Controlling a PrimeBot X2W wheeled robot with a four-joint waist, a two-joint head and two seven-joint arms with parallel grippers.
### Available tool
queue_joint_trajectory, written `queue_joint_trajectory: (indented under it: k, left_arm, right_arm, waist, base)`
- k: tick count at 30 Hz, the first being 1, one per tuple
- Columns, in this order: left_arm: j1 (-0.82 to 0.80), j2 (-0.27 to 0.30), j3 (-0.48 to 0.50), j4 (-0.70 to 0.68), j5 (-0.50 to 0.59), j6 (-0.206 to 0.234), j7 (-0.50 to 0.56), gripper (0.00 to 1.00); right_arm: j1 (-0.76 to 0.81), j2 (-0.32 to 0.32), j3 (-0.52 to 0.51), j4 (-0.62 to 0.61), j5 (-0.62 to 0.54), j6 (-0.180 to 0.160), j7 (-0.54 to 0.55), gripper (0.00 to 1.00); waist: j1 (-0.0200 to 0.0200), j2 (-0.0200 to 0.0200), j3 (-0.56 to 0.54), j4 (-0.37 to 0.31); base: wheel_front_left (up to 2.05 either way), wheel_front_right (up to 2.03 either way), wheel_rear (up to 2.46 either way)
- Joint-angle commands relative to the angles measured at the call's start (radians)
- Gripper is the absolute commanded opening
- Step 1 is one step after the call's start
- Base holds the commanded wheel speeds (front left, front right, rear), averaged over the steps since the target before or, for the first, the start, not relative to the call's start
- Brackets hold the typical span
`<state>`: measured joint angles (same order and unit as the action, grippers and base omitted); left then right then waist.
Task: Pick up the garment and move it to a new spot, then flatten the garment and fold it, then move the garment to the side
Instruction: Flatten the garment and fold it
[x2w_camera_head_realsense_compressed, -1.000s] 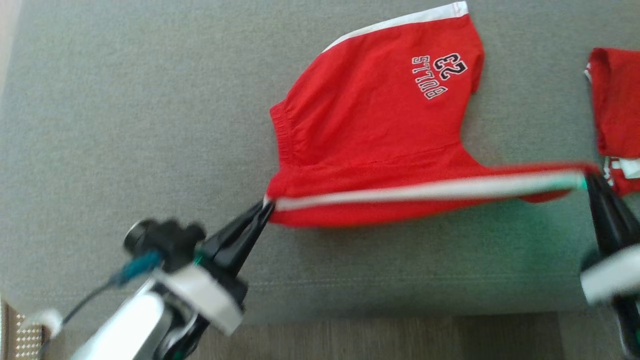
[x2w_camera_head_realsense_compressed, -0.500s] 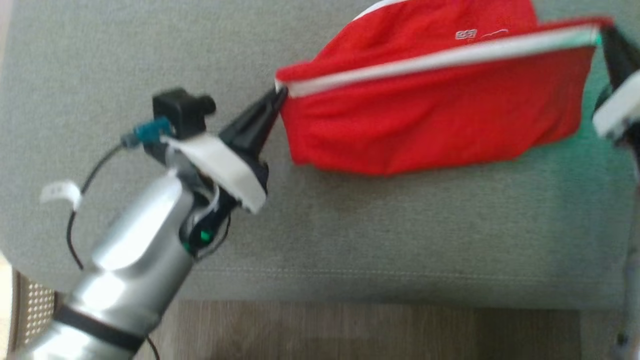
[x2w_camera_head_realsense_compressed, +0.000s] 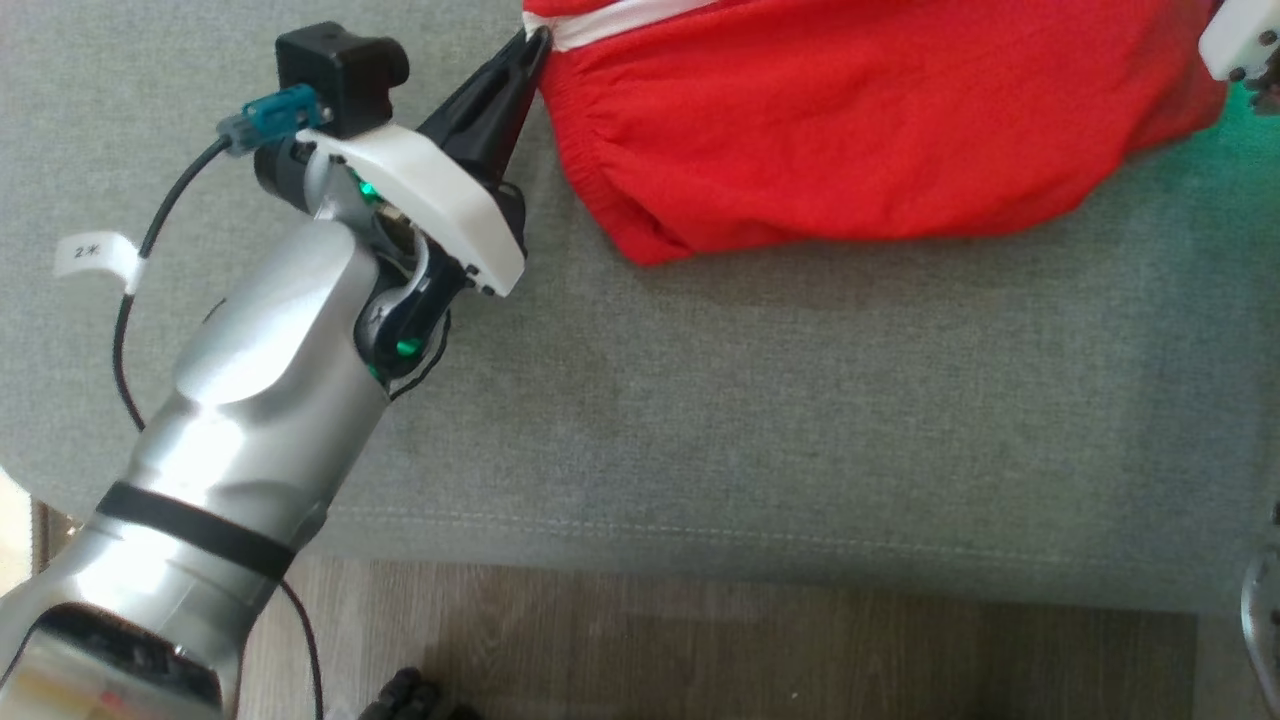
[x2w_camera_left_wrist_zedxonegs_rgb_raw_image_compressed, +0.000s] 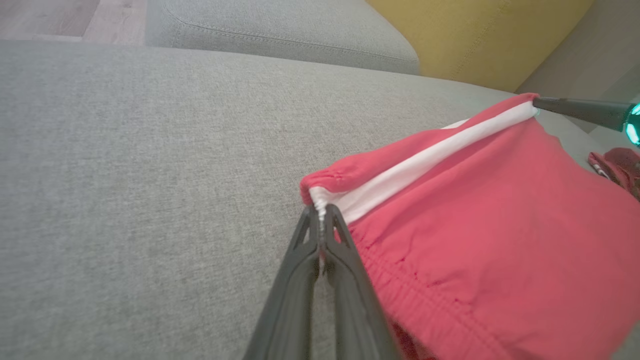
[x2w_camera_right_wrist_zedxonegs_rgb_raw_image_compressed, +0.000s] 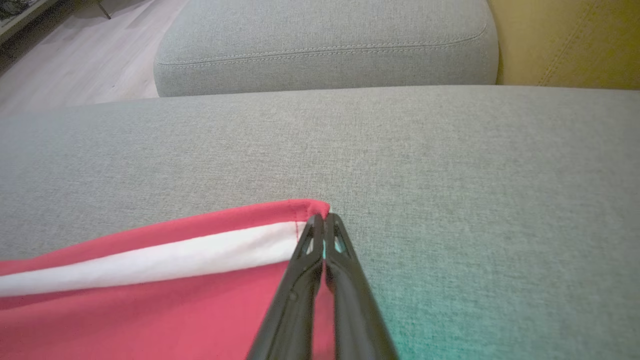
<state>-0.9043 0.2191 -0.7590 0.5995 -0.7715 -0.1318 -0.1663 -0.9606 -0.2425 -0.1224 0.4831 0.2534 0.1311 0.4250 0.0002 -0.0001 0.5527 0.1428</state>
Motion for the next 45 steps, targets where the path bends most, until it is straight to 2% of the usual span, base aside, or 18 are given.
queue_joint_trajectory:
  k: [1,4,5,6,7,8,11,14,20,23,25,28,34,38,45]
  left_arm:
    - [-0.035,0.024,0.028,-0.012,0.005,0.001,-0.011,0.0]
    - [-0.052,0.017,0.012,0.014,-0.007,0.001,-0.025,0.0]
    - [-0.056,0.016,0.006,0.022,-0.01,0.001,-0.03,0.0]
    - [-0.059,0.016,0.002,0.032,-0.01,0.001,-0.036,0.16]
    - [-0.061,0.014,0.002,0.042,-0.011,0.001,-0.043,0.44]
    - [-0.061,0.012,0.005,0.052,-0.011,0.001,-0.052,1.0]
    - [-0.051,0.004,0.029,0.074,-0.01,0.019,-0.076,1.0]
    - [0.0,0.015,0.092,0.034,0.024,0.094,-0.094,1.0]
    - [0.212,0.028,0.249,-0.241,0.215,0.254,-0.095,1.0]
    - [0.338,0.013,0.279,-0.377,0.335,0.309,-0.095,1.0]
    - [0.417,-0.01,0.287,-0.45,0.397,0.33,-0.095,1.0]
    - [0.517,-0.048,0.288,-0.537,0.469,0.346,-0.095,1.0]
    - [0.639,-0.107,0.299,-0.637,0.55,0.339,-0.095,1.0]
    - [0.679,-0.129,0.312,-0.66,0.561,0.329,-0.095,1.0]
    - [0.713,-0.154,0.332,-0.662,0.587,0.294,-0.095,1.0]
  right_arm:
    - [-0.027,-0.009,0.01,-0.02,-0.008,0.0,-0.013,0.0]
    - [-0.049,-0.004,0.019,0.031,-0.003,0.0,-0.035,0.0]
    - [-0.054,0.0,0.015,0.045,0.0,0.0,-0.049,0.15]
    - [-0.057,0.004,0.005,0.059,0.001,0.0,-0.067,0.69]
    - [-0.059,0.009,-0.009,0.071,0.0,0.0,-0.09,1.0]
    - [-0.059,0.015,-0.021,0.082,-0.002,0.0,-0.116,1.0]
    - [-0.037,0.044,-0.05,0.099,0.028,0.0,-0.179,1.0]
    - [0.031,0.06,-0.074,0.095,0.088,0.0,-0.223,1.0]
    - [0.146,0.042,-0.085,0.099,0.145,0.0,-0.242,1.0]
    - [0.177,0.021,-0.095,0.131,0.133,0.0,-0.25,1.0]
    - [0.18,0.013,-0.111,0.155,0.121,0.0,-0.263,1.0]
    - [0.172,0.005,-0.132,0.194,0.102,0.0,-0.282,1.0]
    - [0.145,-0.031,-0.169,0.286,0.054,0.0,-0.315,1.0]
    - [0.132,-0.038,-0.184,0.327,0.029,0.0,-0.334,1.0]
    - [0.113,-0.026,-0.15,0.417,0.017,0.0,-0.317,1.0]
  waist:
    - [-0.0002,0.0001,0.004,0.002]
    - [-0.0002,0.0001,0.007,0.001]
    - [-0.0002,0.0001,0.007,0.0]
    - [-0.0002,0.0001,0.006,-0.002]
    - [-0.0002,0.0001,0.005,-0.004]
    - [-0.0002,0.0001,0.001,-0.006]
    - [-0.0002,0.0001,-0.018,-0.015]
    - [-0.0002,0.0001,-0.053,-0.028]
    - [-0.0002,0.0001,-0.105,-0.015]
    - [-0.0002,0.0001,-0.123,0.017]
    - [-0.0002,0.0001,-0.131,0.044]
    - [-0.0002,0.0001,-0.138,0.083]
    - [-0.0002,0.0001,-0.143,0.141]
    - [-0.0002,0.0001,-0.148,0.157]
    - [-0.0002,0.0001,-0.153,0.17]
  base:
    - [0.0,0.0,0.0]
    - [0.0,0.0,0.0]
    - [0.0,0.0,0.0]
    - [0.0,0.0,0.0]
    - [0.0,0.0,0.0]
    - [0.0,0.0,0.0]
    - [0.0,0.0,0.0]
    - [0.0,0.0,0.0]
    - [0.0,0.0,0.0]
    - [0.0,0.0,0.0]
    - [0.0,0.0,0.0]
    - [0.0,0.0,0.0]
    - [0.0,0.0,0.0]
    - [0.0,0.0,0.0]
    - [0.0,0.0,0.0]
